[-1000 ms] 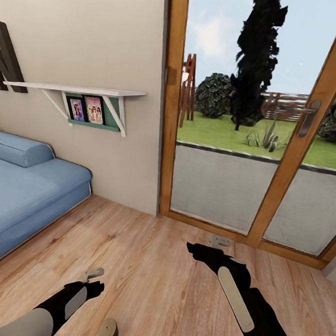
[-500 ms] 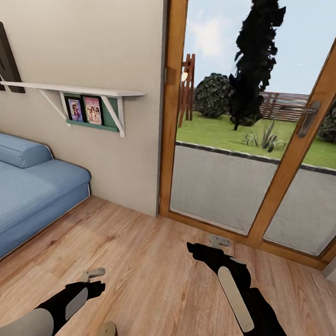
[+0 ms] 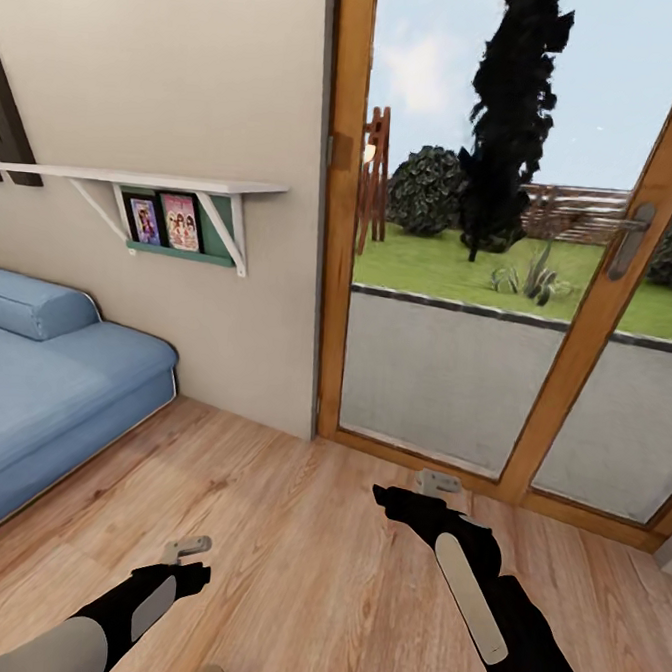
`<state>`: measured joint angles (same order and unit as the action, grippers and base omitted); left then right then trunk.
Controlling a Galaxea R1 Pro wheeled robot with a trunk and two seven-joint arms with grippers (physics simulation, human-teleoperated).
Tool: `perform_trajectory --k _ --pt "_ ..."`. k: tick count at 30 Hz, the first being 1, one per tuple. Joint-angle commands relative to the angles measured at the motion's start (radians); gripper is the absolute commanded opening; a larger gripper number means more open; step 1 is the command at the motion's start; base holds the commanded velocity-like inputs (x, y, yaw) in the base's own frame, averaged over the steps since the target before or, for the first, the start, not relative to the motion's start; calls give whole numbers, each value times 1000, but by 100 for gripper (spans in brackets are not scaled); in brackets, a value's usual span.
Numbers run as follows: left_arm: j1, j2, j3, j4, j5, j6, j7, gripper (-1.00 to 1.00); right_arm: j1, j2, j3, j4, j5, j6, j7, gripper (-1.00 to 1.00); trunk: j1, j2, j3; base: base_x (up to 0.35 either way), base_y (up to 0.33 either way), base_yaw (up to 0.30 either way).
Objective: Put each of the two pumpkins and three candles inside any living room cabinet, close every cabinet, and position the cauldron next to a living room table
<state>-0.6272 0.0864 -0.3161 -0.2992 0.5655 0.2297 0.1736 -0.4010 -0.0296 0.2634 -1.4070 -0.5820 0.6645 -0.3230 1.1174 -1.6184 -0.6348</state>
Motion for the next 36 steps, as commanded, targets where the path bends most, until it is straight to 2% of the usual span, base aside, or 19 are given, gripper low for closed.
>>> perform_trajectory --k 1,10,29,36 --pt "0 1 -9 -3 10 5 7 100 -1 -1 3 -1 -10 1 -10 100 0 0 -1 167 16 0" --pt "0 1 -23 -3 10 4 7 100 -1 -1 3 -1 -10 1 -10 100 0 0 -1 166 24 0" --pt "0 -2 -26 -3 12 23 2 100 -1 -3 3 -2 -11 1 -10 100 0 0 -1 7 1 0" --pt "-1 -2 -26 -5 13 25 -1 100 -1 -2 4 -3 -11 1 -12 100 27 -49 -23 0 0 0"
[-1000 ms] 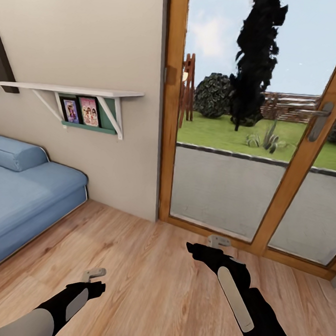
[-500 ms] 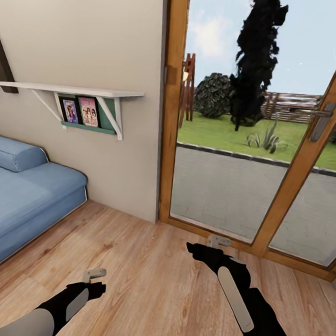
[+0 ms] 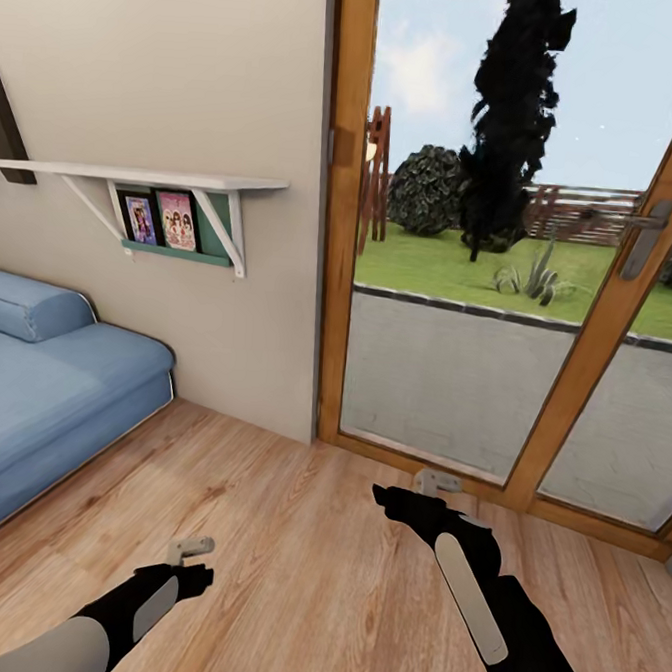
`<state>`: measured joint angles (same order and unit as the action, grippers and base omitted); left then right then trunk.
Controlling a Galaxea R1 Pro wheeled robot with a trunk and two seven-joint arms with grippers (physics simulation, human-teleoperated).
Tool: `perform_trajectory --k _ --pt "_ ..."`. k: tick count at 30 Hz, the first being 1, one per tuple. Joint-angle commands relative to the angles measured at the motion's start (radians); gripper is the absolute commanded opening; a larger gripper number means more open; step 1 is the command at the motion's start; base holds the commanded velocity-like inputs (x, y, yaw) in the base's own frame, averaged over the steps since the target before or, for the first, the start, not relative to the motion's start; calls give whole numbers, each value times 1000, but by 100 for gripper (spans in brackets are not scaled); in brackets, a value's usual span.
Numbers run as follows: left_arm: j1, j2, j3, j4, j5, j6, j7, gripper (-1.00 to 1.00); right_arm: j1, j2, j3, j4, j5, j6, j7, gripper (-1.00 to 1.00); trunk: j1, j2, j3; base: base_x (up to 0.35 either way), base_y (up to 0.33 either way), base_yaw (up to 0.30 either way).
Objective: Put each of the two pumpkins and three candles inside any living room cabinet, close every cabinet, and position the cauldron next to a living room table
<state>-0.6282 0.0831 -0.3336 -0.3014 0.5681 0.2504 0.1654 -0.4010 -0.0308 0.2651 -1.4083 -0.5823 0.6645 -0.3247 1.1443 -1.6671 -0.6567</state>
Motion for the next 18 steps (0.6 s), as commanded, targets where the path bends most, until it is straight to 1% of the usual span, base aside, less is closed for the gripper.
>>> perform_trajectory --k 1,6,12,13,15,18 --pt "0 0 -8 -3 10 9 8 100 -1 -1 1 -1 -11 1 -10 100 4 -8 -4 0 0 0" --pt "-1 -3 -8 -1 13 50 5 100 -1 -1 -1 -7 -10 2 -10 100 23 -43 -20 0 0 0" --pt "-2 -3 -3 0 16 95 5 100 7 -1 0 -106 -10 5 -11 100 46 -85 -39 0 0 0" --pt "-2 -2 -2 1 16 115 5 100 8 -1 1 -125 -10 8 -11 100 50 -92 -42 0 0 0" --pt "-2 -3 -1 3 17 150 6 100 9 -1 1 -134 -10 11 -11 100 58 -106 -48 0 0 0" --pt "-2 -2 -2 5 17 167 7 100 10 -1 1 -140 -10 13 -12 100 69 -127 -57 0 0 0"
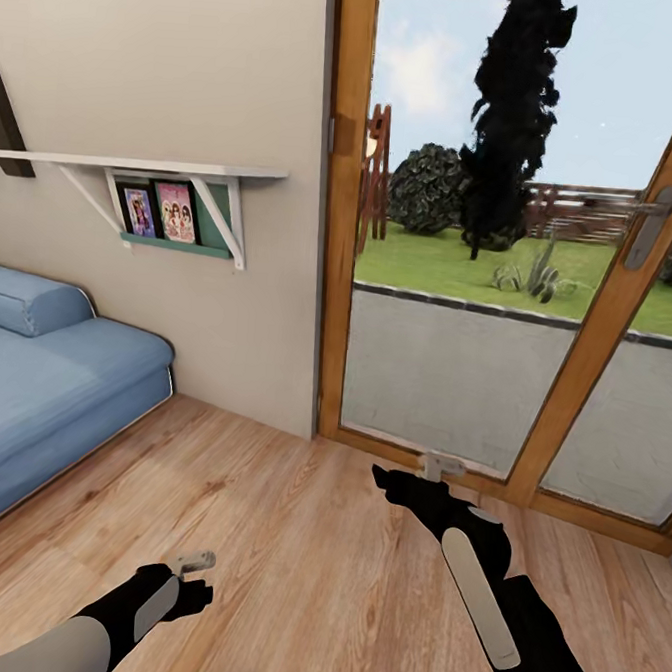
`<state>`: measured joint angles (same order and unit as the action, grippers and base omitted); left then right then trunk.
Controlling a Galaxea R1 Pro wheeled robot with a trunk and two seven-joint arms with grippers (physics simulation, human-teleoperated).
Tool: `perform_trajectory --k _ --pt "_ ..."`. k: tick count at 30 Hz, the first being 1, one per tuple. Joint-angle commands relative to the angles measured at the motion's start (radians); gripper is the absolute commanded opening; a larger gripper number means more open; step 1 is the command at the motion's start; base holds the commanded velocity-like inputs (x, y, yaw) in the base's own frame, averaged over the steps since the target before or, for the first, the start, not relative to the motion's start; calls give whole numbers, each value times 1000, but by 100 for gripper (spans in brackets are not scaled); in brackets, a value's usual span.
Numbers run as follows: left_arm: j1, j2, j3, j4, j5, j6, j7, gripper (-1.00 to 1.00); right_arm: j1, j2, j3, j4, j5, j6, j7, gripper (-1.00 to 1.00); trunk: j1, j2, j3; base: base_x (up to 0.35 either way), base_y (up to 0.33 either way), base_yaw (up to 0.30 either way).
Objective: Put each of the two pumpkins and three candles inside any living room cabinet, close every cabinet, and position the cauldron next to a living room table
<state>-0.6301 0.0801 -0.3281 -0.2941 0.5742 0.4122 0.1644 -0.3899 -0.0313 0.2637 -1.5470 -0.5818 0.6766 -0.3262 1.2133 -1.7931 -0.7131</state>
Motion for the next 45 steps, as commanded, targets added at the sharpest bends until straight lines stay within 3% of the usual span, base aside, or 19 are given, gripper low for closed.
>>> perform_trajectory --k 1,45 --pt "0 1 -8 -3 10 9 8 100 0 -1 2 -3 -10 1 -11 100 4 -8 -4 0 0 0" --pt "0 0 -13 0 8 22 10 100 -1 0 2 -5 -10 3 -11 100 173 -316 -142 0 0 0"
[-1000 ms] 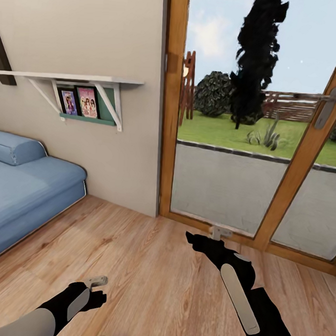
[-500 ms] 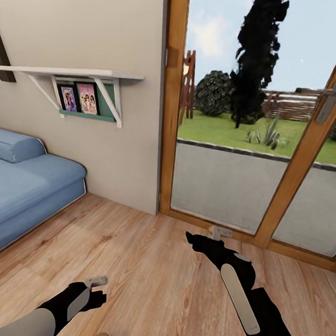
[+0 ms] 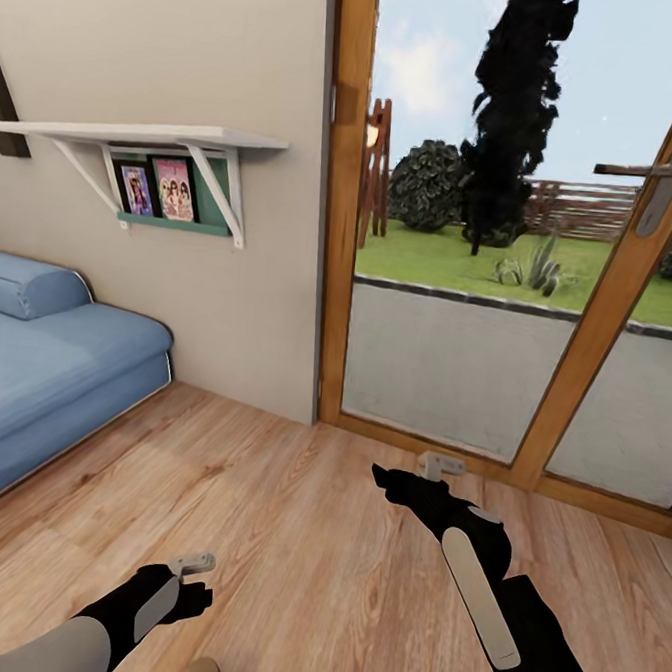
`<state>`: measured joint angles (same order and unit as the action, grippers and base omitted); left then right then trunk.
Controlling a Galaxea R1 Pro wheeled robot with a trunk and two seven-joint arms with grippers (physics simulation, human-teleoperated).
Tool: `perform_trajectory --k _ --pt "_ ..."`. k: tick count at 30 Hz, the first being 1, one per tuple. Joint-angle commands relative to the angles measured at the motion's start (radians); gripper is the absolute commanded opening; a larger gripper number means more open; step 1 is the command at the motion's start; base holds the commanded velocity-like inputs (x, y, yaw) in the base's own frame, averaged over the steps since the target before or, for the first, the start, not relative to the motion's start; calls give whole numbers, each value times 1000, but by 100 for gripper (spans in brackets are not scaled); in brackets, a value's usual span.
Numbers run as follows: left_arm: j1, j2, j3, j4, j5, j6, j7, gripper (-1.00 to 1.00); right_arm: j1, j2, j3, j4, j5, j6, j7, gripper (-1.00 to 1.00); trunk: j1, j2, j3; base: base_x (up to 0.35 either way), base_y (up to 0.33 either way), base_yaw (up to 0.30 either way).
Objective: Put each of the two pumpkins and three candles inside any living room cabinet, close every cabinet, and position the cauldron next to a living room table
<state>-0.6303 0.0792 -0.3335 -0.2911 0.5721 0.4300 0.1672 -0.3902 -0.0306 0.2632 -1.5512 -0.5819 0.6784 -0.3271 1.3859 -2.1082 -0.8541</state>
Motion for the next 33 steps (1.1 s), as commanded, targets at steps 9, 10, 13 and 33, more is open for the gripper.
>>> perform_trajectory --k 9,10,13,33 --pt "0 2 -7 -2 11 5 13 100 -1 -2 1 -1 -10 3 -10 100 34 -64 -29 0 0 0" --pt "0 2 -7 -2 11 5 15 100 -1 -2 1 -1 -10 3 -10 100 38 -71 -32 0 0 0" --pt "0 2 -8 -2 11 4 20 100 -1 -1 2 -1 -11 3 -10 100 50 -92 -42 0 0 0" --pt "0 -1 -9 -5 6 -12 70 100 0 -2 9 -21 -12 3 -10 100 126 -232 -104 0 0 0"
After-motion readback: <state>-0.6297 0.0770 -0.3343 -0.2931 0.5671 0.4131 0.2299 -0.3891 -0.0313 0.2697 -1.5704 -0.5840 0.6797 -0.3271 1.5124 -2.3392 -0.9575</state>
